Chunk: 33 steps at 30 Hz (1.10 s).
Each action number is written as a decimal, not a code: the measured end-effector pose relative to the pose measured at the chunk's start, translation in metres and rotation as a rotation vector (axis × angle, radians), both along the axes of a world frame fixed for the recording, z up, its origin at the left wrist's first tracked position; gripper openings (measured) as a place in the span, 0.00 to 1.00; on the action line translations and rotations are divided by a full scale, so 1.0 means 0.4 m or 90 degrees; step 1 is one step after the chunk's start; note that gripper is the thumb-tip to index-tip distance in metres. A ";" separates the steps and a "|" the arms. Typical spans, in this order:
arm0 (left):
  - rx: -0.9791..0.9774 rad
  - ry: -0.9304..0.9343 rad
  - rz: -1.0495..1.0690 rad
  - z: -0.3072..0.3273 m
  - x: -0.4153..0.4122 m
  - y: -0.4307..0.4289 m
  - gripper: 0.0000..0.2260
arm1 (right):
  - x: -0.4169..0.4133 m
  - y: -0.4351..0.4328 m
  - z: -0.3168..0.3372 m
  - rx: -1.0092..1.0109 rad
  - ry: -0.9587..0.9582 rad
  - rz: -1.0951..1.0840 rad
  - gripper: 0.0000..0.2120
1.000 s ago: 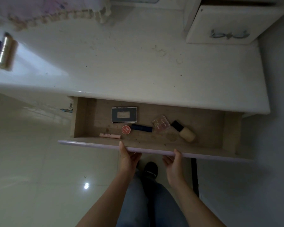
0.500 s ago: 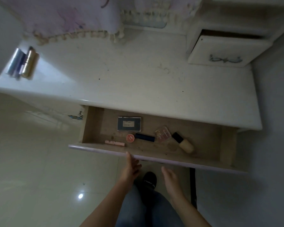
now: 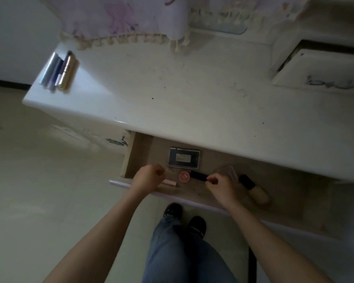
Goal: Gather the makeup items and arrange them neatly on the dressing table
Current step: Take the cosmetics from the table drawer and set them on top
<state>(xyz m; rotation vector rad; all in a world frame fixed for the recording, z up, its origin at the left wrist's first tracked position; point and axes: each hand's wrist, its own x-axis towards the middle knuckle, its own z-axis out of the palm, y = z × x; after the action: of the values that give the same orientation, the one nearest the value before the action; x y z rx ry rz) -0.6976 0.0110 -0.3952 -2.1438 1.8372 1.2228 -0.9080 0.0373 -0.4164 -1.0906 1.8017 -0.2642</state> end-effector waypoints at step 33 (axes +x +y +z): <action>0.213 0.058 -0.203 -0.045 0.052 -0.067 0.17 | 0.016 -0.034 -0.063 0.264 0.059 0.227 0.19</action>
<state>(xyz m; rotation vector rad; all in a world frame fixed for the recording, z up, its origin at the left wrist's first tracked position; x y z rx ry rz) -0.6769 -0.0158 -0.4133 -1.5788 1.7666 1.4440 -0.9015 0.0238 -0.4417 -1.1072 1.6081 0.3654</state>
